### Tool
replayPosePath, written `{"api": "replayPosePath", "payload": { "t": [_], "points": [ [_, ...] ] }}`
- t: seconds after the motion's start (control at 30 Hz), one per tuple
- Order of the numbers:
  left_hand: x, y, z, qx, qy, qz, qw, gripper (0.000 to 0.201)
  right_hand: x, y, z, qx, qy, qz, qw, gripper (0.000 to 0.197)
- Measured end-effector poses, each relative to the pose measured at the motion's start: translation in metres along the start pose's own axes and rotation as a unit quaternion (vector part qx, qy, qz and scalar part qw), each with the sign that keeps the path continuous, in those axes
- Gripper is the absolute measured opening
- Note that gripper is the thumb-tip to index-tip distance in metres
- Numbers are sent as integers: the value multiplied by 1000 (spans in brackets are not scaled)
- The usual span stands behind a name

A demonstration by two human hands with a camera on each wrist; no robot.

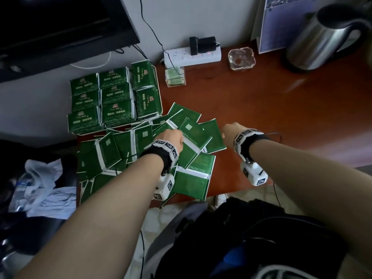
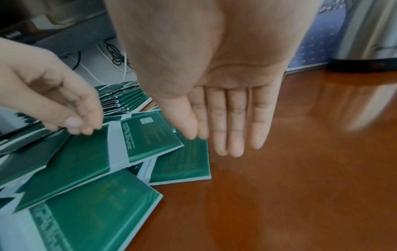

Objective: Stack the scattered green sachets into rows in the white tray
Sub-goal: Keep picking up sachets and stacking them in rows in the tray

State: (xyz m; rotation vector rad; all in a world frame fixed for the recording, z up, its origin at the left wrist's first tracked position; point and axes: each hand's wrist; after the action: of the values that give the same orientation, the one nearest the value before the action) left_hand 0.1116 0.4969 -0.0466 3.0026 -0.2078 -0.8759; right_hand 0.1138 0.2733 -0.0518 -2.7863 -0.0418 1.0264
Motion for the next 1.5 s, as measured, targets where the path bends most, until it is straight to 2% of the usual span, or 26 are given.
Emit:
{"api": "replayPosePath", "payload": {
  "t": [0.07,0.17,0.23,0.4,0.5,0.63,0.8,0.93,1.07,1.2,1.33,1.43,1.5],
  "points": [
    [8,3,1,7,22,18,1000,15,6,1,6,5,16,21,1000,19],
    [20,8,1,20,65,41,997,36,16,-2,14,21,26,60,998,15],
    [29,10,-1,25,90,25,995,49,23,-5,20,39,29,85,995,20],
    [50,4,6,-10,50,-31,998,72,38,-8,35,81,19,123,989,39],
    [59,1,10,-15,29,-17,999,72,44,-5,39,95,14,139,986,38],
    [69,2,6,-19,-3,-9,1000,68,48,-4,38,100,13,144,984,23],
    [83,16,-4,-5,-48,11,999,56,47,6,33,88,10,142,986,25],
    [96,43,-10,9,-63,19,998,51,46,48,20,101,10,151,983,28],
    [106,89,-10,-9,-77,5,997,50,46,118,1,101,12,153,983,28],
    [111,149,-5,-38,-89,-34,995,52,44,193,-24,79,11,142,987,25],
    [113,182,9,-78,-96,-90,988,48,41,242,-35,69,-11,130,989,25],
    [111,199,8,-108,-79,-130,982,48,41,266,-43,40,-17,107,993,30],
    [105,203,5,-118,-79,-159,977,55,40,268,-52,-4,-5,85,996,30]
  ]
}}
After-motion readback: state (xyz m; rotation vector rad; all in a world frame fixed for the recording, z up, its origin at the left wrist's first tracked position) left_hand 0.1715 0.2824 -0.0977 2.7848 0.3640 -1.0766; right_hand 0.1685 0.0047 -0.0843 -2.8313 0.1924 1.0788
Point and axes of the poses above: each hand's wrist, its own x-axis towards the middle knuckle, its own z-axis out of the palm, y = z × x, and after that the axes turned 3 degrees about x, right-handed
